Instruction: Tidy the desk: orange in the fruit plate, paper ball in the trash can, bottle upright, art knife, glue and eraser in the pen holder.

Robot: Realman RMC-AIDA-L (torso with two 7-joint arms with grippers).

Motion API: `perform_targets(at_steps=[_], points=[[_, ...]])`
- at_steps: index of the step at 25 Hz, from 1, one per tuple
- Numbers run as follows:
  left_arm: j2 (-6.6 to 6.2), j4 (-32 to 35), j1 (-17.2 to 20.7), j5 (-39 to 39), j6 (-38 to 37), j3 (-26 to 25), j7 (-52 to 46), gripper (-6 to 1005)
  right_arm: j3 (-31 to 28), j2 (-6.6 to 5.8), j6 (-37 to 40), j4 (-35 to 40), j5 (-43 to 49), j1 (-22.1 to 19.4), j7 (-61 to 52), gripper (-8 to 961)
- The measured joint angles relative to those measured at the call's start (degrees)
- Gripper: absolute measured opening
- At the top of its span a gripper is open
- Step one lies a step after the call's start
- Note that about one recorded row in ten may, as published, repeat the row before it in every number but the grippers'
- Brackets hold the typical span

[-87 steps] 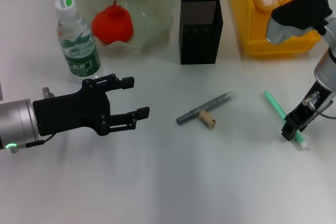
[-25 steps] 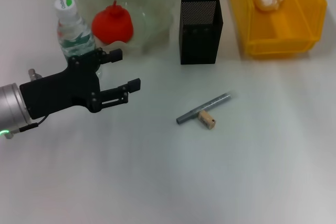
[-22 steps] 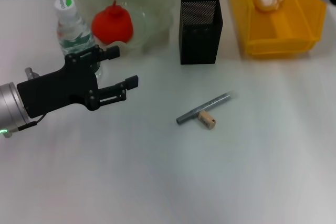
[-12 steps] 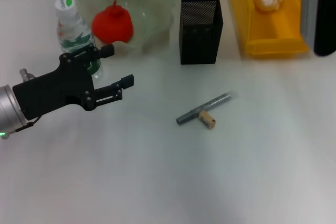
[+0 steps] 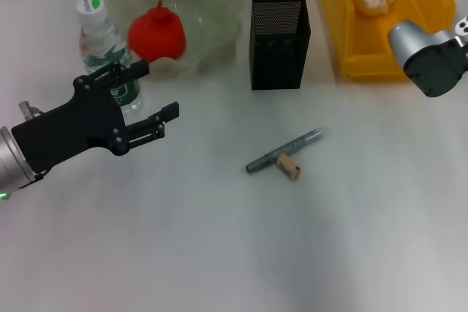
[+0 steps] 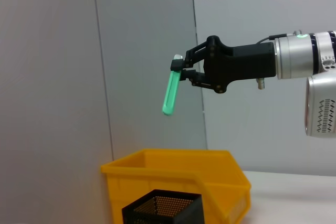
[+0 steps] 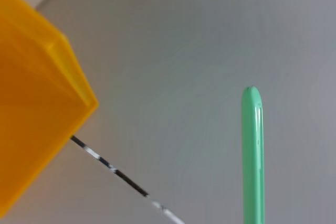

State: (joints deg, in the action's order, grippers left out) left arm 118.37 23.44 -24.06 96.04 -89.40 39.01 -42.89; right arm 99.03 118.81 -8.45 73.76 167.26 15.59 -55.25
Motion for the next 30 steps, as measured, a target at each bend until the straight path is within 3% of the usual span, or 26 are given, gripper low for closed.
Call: perform_targets(at_steps=[11, 18, 24, 30], points=[[0.23, -2.37, 0.05, -0.11, 0.85, -0.87, 3.33, 796, 6.65, 0.31, -5.03, -5.49, 0.00, 2.35, 13.13, 152], [0.21, -3.07, -0.02, -0.11, 1.99, -0.87, 3.96, 796, 8.14, 0.61, -5.95, -9.17, 0.00, 3.62, 19.37, 153], [0.19, -4.15, 0.26, -0.59, 2.18, -0.86, 5.96, 795, 9.36, 0.77, -12.01, -15.63, -0.01, 6.64, 24.23, 153], [0.19, -5.56, 0.56, -1.08, 2.15, -0.87, 8.65, 795, 9.98, 0.93, -12.86, -18.26, -0.09, 6.63, 26.94, 152]])
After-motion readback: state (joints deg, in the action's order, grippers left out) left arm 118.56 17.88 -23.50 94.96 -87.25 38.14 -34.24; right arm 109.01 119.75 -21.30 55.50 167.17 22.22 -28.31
